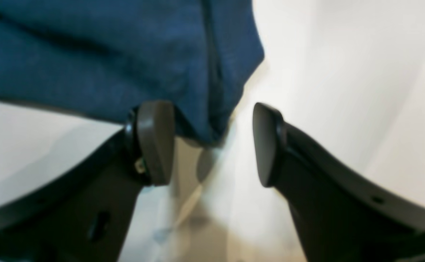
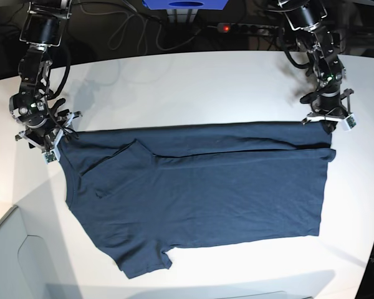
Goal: Fold the T-shirt properly
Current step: 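Open the right gripper and regrasp the folded edge beside the sleeve, then lift and drag the folded edge back toward the arms with both grippers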
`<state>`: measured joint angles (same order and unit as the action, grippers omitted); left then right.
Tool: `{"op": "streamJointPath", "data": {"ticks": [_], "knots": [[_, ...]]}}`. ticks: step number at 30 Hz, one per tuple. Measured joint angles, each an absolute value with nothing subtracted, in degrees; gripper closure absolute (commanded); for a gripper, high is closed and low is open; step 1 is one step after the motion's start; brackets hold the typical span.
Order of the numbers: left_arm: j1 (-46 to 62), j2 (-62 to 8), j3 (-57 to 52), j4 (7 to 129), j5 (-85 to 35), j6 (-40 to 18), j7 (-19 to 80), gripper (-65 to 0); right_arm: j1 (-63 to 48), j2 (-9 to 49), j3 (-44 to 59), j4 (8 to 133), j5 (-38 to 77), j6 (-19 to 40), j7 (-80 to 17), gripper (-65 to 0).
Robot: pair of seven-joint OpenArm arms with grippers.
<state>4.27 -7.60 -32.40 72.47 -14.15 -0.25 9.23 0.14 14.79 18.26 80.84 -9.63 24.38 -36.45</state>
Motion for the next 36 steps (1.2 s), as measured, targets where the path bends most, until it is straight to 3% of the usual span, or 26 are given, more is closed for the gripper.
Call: {"op": "streamJointPath", "data": {"ticks": [13, 17, 21, 27, 36], "knots": [[4.27, -7.60, -32.40, 72.47, -14.13, -0.25, 9.23, 0.0, 0.78, 14.90, 18.13, 78.04, -9.28, 24.99, -32.03, -30.6], [4.27, -7.62, -32.40, 72.47, -14.11, -0.25, 9.23, 0.0, 1.41, 15.35, 18.50, 74.89, -8.19, 27.57, -29.67, -19.7], [4.29, -7.60, -32.40, 72.47, -14.11, -0.25, 9.23, 0.0, 1.39, 15.20, 18.46, 74.32, -7.22, 28.10, -29.08, 0.0], [4.34, -7.60, -32.40, 72.71, -14.06, -0.23, 9.45, 0.0, 0.89, 15.07, 18.44, 76.60, -8.25, 28.25, -30.98, -0.1], [8.62, -7.49, -32.49, 81.52, -14.02, -0.30, 11.84, 0.0, -4.64, 16.62, 18.20, 89.89, -9.91, 28.47, -36.47, -0.1]]}}
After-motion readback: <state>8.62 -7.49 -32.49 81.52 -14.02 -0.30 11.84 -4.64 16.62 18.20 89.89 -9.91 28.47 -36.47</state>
